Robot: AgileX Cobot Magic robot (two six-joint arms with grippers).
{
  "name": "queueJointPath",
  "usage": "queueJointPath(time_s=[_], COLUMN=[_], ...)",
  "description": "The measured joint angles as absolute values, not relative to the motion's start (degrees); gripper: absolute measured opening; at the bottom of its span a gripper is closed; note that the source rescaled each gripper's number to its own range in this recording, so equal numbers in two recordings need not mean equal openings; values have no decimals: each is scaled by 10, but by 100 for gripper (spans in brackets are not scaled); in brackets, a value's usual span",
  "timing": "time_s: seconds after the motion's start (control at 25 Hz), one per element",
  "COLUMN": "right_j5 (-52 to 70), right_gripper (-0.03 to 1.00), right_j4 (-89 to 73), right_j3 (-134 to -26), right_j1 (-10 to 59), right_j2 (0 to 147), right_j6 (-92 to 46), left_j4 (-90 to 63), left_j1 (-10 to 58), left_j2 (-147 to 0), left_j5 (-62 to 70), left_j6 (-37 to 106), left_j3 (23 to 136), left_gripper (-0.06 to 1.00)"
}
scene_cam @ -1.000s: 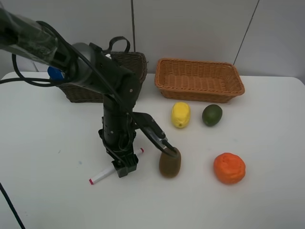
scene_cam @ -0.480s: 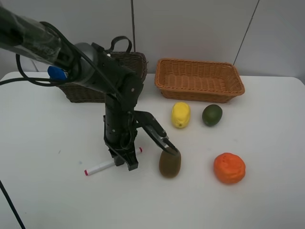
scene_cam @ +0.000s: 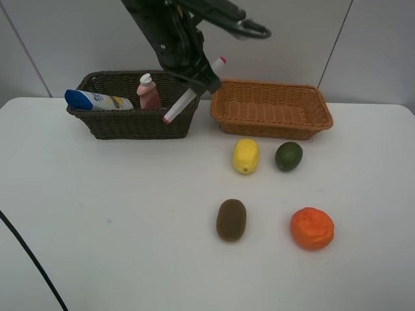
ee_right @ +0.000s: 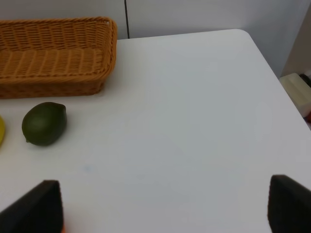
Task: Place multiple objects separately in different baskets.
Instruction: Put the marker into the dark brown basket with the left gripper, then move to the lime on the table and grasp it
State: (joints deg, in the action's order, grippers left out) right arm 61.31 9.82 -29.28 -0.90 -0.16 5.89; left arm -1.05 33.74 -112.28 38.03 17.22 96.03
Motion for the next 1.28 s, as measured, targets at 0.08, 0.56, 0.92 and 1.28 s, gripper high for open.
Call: queueJointPath(time_s=[0.08,0.56,0.92,1.28], right_j5=[613,613,613,613], right_gripper=[100,100,100,100], right_j4=[98,98,98,98], right_j3=[-293,-293,-293,-293], right_j1=[-9,-9,-9,-9], right_j2=[-2,-2,-2,-2], right_j6=[59,59,59,59], left_j4=[-13,-9,-9,-8], left_j1=[309,239,235,152], left_j2=[-1137,-1267,-1235,-1076], left_j5=[306,61,109,335], left_j6=[150,40,38,-19], left_j3=[989,1000,1000,970], left_gripper=[3,53,100,100])
